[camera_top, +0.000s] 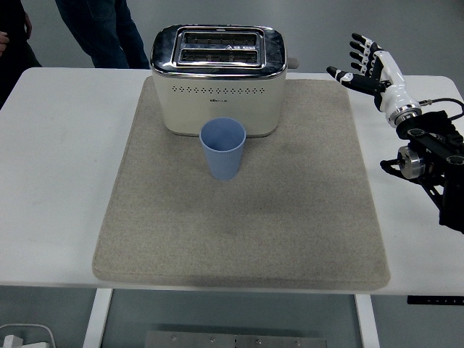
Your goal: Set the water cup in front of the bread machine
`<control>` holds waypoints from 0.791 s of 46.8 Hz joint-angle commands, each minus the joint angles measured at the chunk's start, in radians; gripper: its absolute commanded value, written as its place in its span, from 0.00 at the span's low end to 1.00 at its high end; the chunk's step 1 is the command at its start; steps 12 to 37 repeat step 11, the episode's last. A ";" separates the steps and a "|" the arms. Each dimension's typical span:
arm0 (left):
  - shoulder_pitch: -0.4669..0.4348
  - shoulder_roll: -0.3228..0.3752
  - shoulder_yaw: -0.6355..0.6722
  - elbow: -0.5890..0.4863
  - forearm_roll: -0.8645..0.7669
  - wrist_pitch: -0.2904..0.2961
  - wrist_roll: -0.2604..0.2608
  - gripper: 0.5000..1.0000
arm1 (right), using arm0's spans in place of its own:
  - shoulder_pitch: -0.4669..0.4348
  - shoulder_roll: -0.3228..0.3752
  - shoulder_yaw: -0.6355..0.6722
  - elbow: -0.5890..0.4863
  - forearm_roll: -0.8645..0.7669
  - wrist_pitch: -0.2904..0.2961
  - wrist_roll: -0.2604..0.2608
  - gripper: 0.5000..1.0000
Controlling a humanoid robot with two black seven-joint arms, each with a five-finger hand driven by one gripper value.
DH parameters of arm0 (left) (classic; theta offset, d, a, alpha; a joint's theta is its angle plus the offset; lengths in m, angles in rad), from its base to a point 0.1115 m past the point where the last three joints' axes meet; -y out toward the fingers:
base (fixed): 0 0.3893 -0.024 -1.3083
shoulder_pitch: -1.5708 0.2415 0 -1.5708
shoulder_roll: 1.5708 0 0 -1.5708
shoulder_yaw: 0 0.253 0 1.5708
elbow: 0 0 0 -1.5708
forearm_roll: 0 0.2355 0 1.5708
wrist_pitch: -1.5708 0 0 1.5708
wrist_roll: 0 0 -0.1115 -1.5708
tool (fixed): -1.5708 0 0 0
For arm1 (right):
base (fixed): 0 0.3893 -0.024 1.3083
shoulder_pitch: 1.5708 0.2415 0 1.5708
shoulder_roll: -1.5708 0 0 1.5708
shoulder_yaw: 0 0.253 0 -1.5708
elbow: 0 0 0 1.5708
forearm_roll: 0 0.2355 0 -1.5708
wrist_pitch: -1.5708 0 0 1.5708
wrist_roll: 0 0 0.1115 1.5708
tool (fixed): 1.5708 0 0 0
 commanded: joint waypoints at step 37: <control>0.000 0.000 0.000 0.000 0.000 0.000 0.000 1.00 | 0.024 0.030 -0.008 -0.067 0.045 0.009 -0.003 0.84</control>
